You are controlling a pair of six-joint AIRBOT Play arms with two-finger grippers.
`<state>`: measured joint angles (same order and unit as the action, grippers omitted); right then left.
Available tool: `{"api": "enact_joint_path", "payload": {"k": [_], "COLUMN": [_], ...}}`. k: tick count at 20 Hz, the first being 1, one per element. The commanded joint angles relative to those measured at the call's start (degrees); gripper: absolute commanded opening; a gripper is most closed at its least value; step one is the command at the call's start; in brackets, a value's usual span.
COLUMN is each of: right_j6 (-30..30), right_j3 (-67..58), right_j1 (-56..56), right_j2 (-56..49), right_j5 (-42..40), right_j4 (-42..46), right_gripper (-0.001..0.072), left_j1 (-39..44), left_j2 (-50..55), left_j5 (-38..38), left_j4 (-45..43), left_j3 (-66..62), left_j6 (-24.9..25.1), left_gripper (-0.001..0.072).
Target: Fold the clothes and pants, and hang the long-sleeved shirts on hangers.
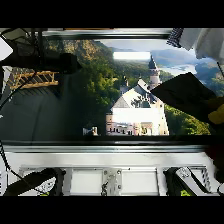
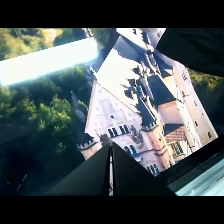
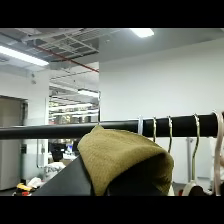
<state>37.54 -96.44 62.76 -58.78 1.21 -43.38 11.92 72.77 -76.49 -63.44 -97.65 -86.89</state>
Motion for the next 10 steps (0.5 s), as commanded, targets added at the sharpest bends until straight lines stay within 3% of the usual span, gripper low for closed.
{"api": "enact_joint_path", "payload": {"k": [1, 10], "right_j6": [0.02, 0.02], "right_j3": [0.13, 4.0], "right_j1": [0.02, -2.6], "right_j2": [0.13, 1.77], "right_j5": [-6.03, -13.11], "right_j4": [0.04, -0.85], "right_gripper": [0.0005, 0.0011], "left_j1": [-0.07, -0.07], "left_j2": [0.04, 0.02], "left_j5": [0.13, 2.6], "left_j4": [0.07, 0.17], "left_j3": [2.27, 2.36], "left_j6": [0.13, 0.15], "left_gripper": [0.0011, 0.001]}}
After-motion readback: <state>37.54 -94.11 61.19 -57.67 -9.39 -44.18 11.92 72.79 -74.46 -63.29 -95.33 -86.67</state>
